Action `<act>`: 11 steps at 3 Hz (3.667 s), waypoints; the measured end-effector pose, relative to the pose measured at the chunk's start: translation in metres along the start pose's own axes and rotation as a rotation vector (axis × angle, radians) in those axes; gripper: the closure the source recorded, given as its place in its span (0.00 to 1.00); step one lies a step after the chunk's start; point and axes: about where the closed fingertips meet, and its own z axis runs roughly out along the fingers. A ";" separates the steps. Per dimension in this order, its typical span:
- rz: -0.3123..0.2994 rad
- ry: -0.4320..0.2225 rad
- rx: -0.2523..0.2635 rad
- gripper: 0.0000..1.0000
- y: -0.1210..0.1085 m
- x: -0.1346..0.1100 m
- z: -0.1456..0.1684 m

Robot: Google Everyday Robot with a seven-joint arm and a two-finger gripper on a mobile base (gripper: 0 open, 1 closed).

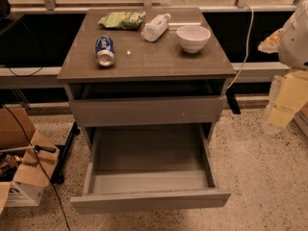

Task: Close middle drawer

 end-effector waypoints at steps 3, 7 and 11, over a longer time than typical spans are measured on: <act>0.018 -0.054 -0.023 0.29 0.002 0.010 0.023; 0.053 -0.152 -0.135 1.00 0.026 0.022 0.127; 0.136 -0.212 -0.207 1.00 0.082 0.051 0.251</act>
Offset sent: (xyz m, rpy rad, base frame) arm 0.0003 -0.0001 -0.0039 0.0099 -0.0012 0.0017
